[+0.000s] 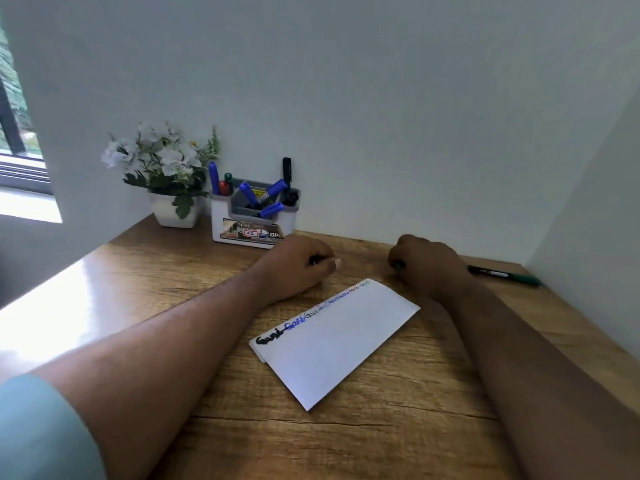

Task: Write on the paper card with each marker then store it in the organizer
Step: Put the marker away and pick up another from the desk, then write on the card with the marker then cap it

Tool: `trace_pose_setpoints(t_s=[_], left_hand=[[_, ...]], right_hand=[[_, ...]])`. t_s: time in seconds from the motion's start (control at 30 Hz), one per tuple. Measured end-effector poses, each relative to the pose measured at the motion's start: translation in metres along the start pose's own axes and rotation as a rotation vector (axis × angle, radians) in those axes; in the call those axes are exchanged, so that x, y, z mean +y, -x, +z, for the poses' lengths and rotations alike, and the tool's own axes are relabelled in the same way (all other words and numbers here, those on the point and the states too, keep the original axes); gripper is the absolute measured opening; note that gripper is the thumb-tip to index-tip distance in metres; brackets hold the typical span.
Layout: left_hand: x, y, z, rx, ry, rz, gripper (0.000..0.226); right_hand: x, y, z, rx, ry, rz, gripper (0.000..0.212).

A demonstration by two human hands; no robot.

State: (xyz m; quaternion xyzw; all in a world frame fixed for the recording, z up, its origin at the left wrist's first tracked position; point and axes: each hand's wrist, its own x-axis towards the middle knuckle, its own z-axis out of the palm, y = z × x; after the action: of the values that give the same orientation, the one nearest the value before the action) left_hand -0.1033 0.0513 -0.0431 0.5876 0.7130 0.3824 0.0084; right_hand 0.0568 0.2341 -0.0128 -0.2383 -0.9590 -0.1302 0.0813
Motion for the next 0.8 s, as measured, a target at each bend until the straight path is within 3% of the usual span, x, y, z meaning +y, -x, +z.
trace_pose_setpoints(t_s=[0.1, 0.17, 0.27, 0.37, 0.43, 0.57, 0.7, 0.8], left_hand=[[0.002, 0.0, -0.002, 0.028, -0.011, -0.015, 0.029], [0.004, -0.001, -0.003, 0.039, -0.059, 0.014, 0.043], [0.009, -0.003, -0.005, 0.102, -0.192, 0.039, 0.061], [0.012, -0.004, -0.005, 0.24, -0.14, 0.115, 0.036], [0.02, 0.0, -0.007, 0.268, -0.034, 0.129, 0.022], [0.041, 0.012, -0.005, 0.163, 0.003, 0.177, 0.015], [0.042, 0.023, -0.004, 0.122, -0.188, 0.159, 0.024], [0.047, 0.032, -0.016, 0.057, -0.115, 0.134, 0.031]], right_hand=[[-0.008, -0.003, -0.005, 0.09, -0.05, -0.062, 0.026], [-0.014, -0.003, -0.011, 0.249, -0.192, -0.141, 0.025], [-0.036, 0.004, -0.033, 0.483, -0.693, -0.184, 0.015], [-0.062, 0.014, -0.052, 0.445, -1.348, -0.108, 0.013], [-0.071, 0.02, -0.055, 0.421, -1.588, -0.039, 0.012], [-0.08, 0.03, -0.047, 0.264, -1.502, 0.035, 0.008], [-0.08, 0.04, -0.049, 0.229, -1.497, 0.079, 0.026], [-0.077, 0.05, -0.053, 0.143, -1.482, 0.048, 0.028]])
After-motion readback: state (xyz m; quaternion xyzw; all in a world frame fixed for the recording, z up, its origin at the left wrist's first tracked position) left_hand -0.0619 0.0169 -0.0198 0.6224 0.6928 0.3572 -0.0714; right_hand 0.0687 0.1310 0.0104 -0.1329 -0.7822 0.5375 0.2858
